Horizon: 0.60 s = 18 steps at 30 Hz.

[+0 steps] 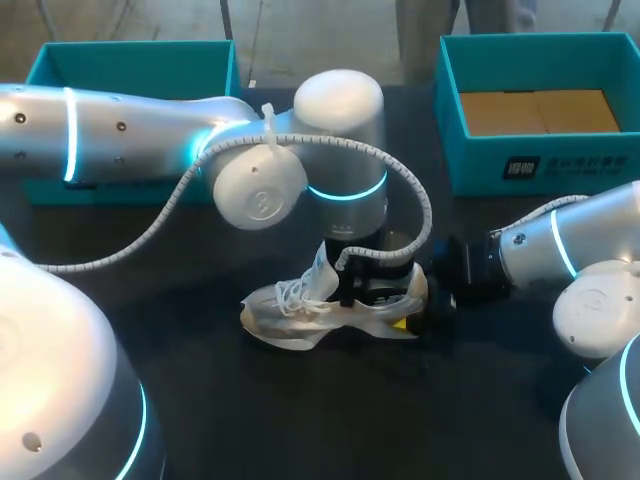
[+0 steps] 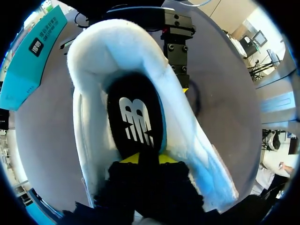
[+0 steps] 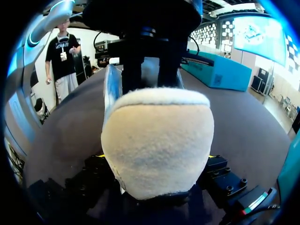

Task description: Take the shoe out of the shoebox, open the shoe tongue, remove and reinsert the insole, then place the shoe into the shoebox

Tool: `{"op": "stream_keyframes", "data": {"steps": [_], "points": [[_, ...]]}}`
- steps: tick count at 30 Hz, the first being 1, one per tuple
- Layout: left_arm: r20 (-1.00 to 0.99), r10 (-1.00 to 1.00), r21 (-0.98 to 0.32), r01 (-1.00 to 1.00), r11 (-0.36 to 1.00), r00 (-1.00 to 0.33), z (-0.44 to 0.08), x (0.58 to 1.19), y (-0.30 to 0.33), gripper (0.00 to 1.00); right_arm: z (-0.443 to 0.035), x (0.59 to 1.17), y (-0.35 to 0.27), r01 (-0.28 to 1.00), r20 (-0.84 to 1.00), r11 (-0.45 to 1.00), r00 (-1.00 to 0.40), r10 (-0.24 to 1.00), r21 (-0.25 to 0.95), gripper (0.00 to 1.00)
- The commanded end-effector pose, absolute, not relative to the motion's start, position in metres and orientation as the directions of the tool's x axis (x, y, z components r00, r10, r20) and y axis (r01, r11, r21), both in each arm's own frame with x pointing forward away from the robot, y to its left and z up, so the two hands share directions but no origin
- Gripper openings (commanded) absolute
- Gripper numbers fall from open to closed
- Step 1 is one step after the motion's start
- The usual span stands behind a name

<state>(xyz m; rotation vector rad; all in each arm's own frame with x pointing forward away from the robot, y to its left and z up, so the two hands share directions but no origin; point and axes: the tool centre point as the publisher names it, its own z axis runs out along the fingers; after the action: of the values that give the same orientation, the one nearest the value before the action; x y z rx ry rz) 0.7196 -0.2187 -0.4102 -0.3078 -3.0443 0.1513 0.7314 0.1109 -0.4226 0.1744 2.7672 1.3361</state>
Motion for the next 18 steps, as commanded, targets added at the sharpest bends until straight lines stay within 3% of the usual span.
{"op": "stream_keyframes", "data": {"steps": [1, 18], "points": [[0.045, 0.203, -0.094, 0.198, 0.976, -0.978, -0.423, 0.716, -0.220, 0.00, -0.424, 0.731, 0.110, 0.074, -0.009, 0.619, -0.991, 0.130, 0.782, 0.00], [0.020, 0.176, -0.143, 0.171, 0.975, -0.984, -0.368, 0.731, -0.201, 0.00, -0.424, 0.731, 0.110, 0.074, -0.009, 0.619, -0.991, 0.130, 0.782, 0.00]]}}
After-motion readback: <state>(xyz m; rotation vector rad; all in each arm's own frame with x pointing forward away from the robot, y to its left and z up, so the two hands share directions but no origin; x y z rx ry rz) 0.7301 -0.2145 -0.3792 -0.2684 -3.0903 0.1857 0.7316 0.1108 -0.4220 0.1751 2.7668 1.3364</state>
